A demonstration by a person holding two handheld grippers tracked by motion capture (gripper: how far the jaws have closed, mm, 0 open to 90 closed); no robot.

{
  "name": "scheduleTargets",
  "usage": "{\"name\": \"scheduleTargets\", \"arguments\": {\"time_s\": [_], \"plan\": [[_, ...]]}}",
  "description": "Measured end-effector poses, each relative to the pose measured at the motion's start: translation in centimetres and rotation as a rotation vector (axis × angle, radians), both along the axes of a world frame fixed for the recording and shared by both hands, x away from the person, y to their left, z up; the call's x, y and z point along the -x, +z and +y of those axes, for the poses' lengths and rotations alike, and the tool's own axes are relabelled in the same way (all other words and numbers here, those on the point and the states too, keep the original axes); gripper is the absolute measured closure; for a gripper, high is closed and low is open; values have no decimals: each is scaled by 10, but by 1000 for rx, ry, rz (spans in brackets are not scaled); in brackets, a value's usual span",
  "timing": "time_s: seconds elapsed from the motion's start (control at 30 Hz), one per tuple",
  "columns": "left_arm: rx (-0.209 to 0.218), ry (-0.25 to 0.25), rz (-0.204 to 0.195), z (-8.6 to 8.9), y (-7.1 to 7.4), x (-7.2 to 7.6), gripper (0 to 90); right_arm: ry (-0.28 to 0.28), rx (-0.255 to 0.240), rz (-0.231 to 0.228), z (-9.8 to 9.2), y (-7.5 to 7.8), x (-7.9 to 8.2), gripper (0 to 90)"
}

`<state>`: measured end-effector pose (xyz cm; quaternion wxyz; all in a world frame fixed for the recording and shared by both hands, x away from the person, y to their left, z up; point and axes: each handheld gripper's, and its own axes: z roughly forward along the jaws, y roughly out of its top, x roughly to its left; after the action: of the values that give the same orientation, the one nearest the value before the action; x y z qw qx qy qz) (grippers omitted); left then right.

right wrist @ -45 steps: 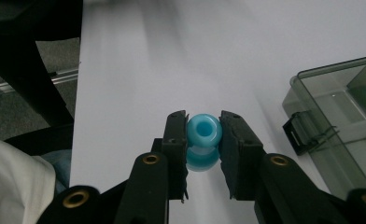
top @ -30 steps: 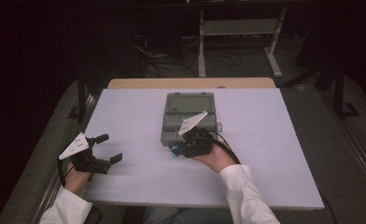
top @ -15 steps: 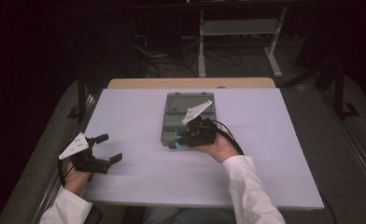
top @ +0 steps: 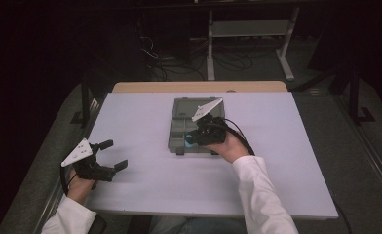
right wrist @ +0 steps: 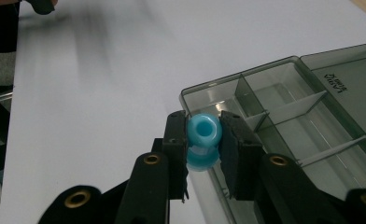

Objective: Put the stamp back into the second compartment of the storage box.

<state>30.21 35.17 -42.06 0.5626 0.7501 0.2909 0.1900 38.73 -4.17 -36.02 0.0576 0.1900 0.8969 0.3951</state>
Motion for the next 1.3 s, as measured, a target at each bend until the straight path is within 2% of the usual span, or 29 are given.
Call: {"name": "scheduleTargets", "arguments": {"time_s": [0.03,0.1,0.77,1.3], "plan": [[0,0,0,0,0,0,0,1,-1,-6,0,0,-2,716],[-1,-1,-1,0,0,0,0,-25,-5,30,0,3,-2,716],[0,-1,0,0,0,0,0,-78,17,37,-5,6,-35,717],[1,-2,-1,0,0,0,0,-88,37,22,6,13,-55,717]]}}
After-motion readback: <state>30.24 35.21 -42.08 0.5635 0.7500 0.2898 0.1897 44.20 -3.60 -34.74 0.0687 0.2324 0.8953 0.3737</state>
